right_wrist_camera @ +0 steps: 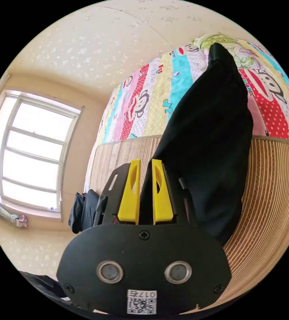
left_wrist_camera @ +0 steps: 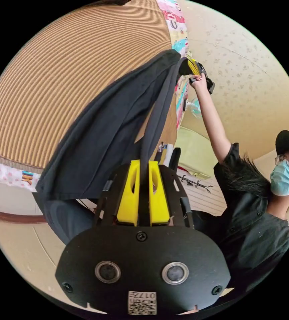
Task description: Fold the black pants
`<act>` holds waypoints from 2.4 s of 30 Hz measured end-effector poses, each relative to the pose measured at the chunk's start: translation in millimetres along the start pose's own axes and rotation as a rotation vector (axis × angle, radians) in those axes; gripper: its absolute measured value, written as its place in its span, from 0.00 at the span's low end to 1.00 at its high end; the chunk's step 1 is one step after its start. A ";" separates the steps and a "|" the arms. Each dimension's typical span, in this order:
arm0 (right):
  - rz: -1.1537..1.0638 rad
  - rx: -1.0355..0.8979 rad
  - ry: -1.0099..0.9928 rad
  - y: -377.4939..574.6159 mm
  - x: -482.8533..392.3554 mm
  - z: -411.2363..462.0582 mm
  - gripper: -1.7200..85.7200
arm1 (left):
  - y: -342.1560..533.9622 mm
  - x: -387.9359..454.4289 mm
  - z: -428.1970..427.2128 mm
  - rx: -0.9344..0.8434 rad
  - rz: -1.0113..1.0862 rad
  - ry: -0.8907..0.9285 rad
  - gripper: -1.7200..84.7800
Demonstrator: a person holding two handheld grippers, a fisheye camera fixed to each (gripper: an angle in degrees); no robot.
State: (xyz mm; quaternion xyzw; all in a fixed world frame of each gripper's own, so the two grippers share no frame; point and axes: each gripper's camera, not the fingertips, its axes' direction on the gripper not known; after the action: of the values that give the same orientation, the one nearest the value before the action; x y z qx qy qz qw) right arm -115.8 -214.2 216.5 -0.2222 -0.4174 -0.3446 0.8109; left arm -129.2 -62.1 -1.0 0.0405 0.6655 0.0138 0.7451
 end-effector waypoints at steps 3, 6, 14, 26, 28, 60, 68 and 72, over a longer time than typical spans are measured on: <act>-0.118 -0.014 -0.073 58.5 -22.6 9.1 0.10 | -19.3 -43.1 -27.6 -0.070 -0.055 -0.100 0.11; -0.228 -0.127 -0.065 163.6 -26.9 2.1 0.11 | -31.3 -47.5 -30.2 -0.174 0.014 -0.154 0.13; 0.115 -0.362 0.033 465.0 27.6 -11.1 0.14 | -38.8 -22.3 1.1 -0.414 0.215 -0.442 0.05; 0.290 -0.149 -0.133 507.0 70.1 -78.8 0.12 | -29.7 7.7 -35.6 -0.283 0.370 -0.514 0.14; 0.302 -0.130 -0.204 481.7 97.2 -81.5 0.14 | -56.3 22.0 -47.4 -0.192 0.391 -0.453 0.16; -0.573 0.216 -0.866 396.9 -239.6 -483.0 0.03 | 103.1 372.3 -155.3 -0.073 1.321 0.363 0.07; -0.378 0.163 -0.647 296.7 -251.5 -464.0 0.03 | 69.9 434.8 -149.7 0.114 1.148 0.108 0.06; -0.297 0.091 -0.508 258.1 -224.7 -404.6 0.03 | 25.8 411.6 -117.8 0.143 1.090 -0.052 0.06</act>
State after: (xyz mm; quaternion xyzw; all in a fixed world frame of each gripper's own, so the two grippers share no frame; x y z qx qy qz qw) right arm 195.3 -221.2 -212.4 -0.2012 -0.6502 -0.3737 0.6302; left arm -198.5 -0.8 -419.8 0.4304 0.5288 0.3514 0.6416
